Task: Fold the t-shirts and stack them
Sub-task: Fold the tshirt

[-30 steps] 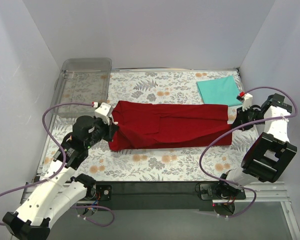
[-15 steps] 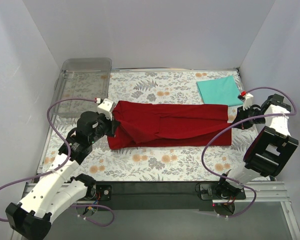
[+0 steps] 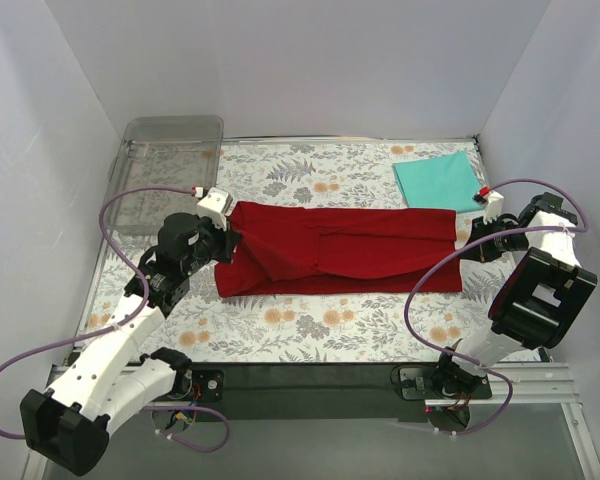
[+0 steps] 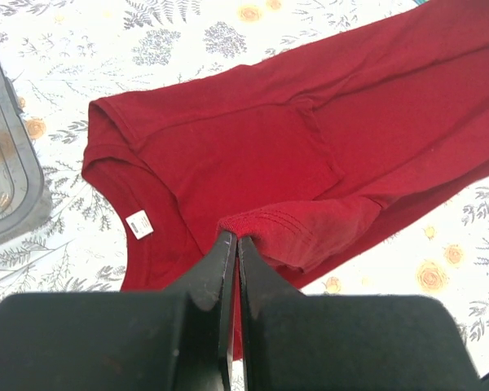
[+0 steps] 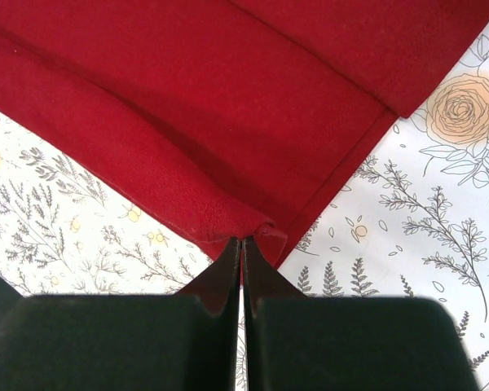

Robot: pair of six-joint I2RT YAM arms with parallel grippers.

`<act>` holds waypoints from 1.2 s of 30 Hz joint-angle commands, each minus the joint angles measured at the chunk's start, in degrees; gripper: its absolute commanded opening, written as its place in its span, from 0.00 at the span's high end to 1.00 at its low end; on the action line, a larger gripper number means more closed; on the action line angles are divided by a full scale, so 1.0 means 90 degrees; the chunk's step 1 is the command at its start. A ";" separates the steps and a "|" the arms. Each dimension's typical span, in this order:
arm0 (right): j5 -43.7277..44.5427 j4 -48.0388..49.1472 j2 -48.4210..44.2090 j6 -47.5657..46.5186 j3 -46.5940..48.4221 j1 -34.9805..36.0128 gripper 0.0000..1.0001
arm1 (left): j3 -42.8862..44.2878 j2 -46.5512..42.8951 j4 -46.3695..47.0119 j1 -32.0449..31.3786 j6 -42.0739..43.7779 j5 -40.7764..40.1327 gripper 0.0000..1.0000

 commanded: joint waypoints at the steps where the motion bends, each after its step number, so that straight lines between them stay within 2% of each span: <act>1: -0.0095 0.0175 0.0033 0.0079 -0.0053 -0.0063 0.99 | 0.0285 0.0128 0.0264 0.0111 0.0148 0.0151 1.00; 14: -0.0017 0.0253 0.0111 0.0157 -0.0199 -0.0160 0.99 | 0.0442 0.0850 0.0605 0.0892 0.0431 0.0854 1.00; 21: -0.0027 0.0390 0.0140 0.0235 -0.0365 -0.0199 0.99 | 0.0500 0.1417 0.0889 0.1020 0.0461 0.1176 1.00; 36: -0.0320 0.0937 0.0618 0.0869 -0.0161 -0.0199 0.99 | 0.0539 0.1954 0.1465 0.1313 0.0256 0.1225 1.00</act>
